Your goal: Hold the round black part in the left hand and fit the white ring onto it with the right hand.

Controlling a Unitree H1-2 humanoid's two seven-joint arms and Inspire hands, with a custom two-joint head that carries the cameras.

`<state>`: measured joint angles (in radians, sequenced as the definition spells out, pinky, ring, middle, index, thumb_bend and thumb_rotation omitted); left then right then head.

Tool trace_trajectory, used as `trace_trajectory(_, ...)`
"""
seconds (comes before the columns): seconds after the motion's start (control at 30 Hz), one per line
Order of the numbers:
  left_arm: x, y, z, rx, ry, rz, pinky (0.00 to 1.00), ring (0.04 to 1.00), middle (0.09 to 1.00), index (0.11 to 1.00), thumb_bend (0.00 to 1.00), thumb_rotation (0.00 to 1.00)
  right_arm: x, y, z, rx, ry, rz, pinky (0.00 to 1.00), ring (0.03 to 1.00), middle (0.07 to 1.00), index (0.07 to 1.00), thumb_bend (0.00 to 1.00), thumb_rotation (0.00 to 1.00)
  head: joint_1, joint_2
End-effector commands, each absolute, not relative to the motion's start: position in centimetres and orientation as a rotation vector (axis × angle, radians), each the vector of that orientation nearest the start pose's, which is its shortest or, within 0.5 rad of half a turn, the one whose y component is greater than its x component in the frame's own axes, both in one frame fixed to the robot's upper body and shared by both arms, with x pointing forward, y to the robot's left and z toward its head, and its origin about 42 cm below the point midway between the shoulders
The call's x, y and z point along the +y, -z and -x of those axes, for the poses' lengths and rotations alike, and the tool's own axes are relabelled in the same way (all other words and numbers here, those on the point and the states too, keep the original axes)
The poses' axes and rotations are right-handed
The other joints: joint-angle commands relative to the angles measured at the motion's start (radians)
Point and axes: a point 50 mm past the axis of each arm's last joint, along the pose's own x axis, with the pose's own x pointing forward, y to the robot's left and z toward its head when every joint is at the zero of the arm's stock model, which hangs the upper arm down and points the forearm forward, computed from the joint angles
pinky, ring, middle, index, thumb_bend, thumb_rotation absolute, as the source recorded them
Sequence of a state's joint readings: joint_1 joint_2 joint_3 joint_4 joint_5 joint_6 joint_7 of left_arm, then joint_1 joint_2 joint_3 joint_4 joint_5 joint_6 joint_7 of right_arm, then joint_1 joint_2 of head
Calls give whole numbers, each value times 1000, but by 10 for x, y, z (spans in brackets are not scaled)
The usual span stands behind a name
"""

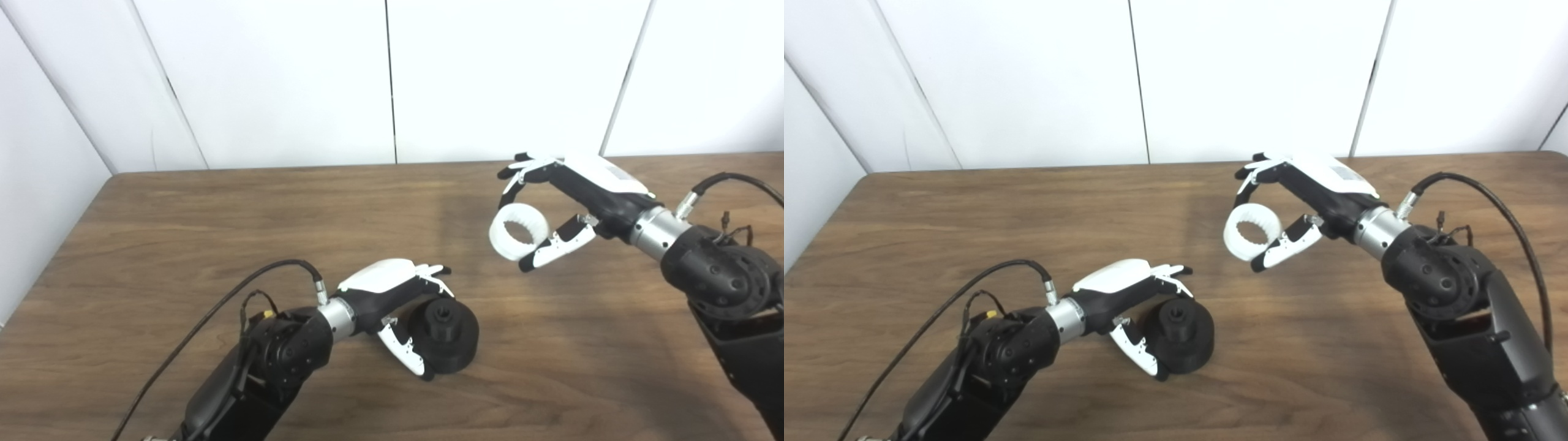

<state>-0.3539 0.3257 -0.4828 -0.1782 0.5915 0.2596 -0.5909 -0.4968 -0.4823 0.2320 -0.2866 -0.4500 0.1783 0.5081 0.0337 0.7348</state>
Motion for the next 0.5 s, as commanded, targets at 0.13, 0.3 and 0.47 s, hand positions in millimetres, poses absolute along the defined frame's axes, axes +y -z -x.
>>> trace_trajectory(0.13,155,-184,-340,-43,837,-1070,949,1000,1000,711,897,198,-209,-326,-360,-471,-539,1063,973,964,836,491,524,154,2,7)
trace_trajectory(0.3,155,-185,-339,-43,837,-1069,959,1000,1000,709,896,193,-201,-323,-356,-476,-580,1065,975,965,831,491,524,154,0,11)
trace_trajectory(0.47,154,-185,-339,-39,841,-1068,955,1000,1000,713,897,189,-193,-320,-351,-470,-610,1072,980,967,830,491,524,153,-1,18)
